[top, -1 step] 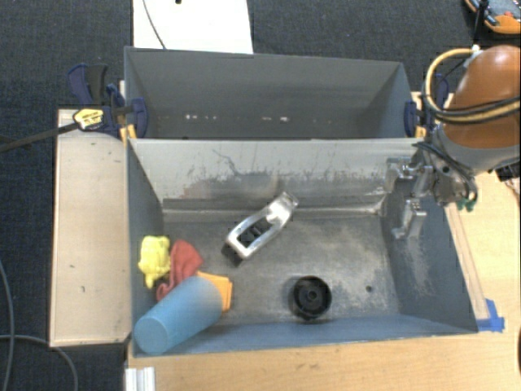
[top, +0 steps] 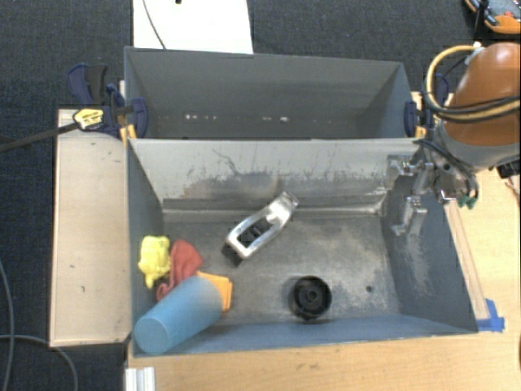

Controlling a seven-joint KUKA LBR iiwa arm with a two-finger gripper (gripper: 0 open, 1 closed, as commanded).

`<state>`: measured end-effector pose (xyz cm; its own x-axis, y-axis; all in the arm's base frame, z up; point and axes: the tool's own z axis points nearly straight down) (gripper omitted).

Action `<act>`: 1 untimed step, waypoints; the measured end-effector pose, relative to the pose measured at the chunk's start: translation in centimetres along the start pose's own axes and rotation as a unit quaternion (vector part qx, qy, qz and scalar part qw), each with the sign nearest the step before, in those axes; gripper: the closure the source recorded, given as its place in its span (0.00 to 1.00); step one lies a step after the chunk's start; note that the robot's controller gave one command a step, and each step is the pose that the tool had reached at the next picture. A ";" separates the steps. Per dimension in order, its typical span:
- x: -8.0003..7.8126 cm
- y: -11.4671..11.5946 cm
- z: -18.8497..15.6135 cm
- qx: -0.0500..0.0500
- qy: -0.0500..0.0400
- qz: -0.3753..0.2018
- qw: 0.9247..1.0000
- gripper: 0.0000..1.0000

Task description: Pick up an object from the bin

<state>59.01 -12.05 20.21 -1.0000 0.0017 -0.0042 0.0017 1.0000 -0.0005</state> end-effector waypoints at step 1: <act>1.2 1.4 5.5 0.001 -0.002 -0.025 1.000 0.00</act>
Offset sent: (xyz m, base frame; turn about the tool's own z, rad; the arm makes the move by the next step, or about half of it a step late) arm -0.0419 0.0603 0.0245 0.0311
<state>57.79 -10.66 14.72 -0.9988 -0.0483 -0.0090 -0.0482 0.9988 -0.0020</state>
